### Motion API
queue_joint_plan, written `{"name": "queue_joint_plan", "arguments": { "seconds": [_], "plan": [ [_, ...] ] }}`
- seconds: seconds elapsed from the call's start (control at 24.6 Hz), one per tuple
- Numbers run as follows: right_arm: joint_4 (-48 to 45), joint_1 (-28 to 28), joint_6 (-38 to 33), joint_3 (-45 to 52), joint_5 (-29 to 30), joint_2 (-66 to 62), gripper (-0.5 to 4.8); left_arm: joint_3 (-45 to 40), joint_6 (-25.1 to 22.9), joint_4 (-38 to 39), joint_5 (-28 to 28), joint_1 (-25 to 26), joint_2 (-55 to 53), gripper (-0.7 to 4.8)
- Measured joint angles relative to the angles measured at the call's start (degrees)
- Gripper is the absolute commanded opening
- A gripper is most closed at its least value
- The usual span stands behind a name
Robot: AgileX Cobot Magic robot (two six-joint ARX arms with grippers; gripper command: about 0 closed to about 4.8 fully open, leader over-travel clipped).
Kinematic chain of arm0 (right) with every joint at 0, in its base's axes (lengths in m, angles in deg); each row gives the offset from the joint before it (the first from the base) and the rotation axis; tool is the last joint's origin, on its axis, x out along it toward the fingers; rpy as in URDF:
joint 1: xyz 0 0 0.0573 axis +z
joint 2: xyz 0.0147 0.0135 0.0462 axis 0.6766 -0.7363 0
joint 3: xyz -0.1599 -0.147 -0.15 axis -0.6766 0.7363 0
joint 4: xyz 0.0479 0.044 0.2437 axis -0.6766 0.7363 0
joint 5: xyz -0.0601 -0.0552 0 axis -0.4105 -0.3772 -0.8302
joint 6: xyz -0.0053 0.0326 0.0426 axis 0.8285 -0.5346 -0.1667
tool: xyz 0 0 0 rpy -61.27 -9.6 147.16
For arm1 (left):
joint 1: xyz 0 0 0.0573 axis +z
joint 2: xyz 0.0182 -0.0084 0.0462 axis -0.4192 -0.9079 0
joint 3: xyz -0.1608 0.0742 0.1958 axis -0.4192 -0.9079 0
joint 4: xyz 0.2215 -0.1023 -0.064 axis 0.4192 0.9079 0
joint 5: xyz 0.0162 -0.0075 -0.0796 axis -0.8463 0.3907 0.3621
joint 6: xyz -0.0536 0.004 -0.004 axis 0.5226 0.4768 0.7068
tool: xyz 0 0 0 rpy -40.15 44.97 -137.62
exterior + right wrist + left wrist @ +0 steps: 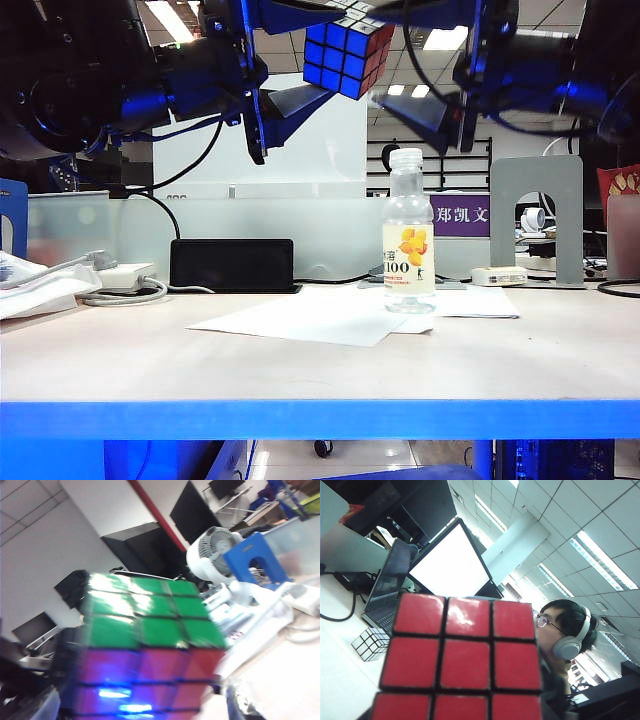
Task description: Rotate the Rubik's Cube so that the bottom side is facing up.
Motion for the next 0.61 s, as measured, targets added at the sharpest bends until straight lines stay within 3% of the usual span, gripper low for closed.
{"name": "queue_joint_plan", "arguments": {
  "seconds": [0.61],
  "plan": [
    [-0.2, 2.1, -9.0, -7.6, -0.8, -4.9, 4.31, 0.0, -2.0, 0.1, -1.6, 0.0, 0.0, 2.68]
  ]
}}
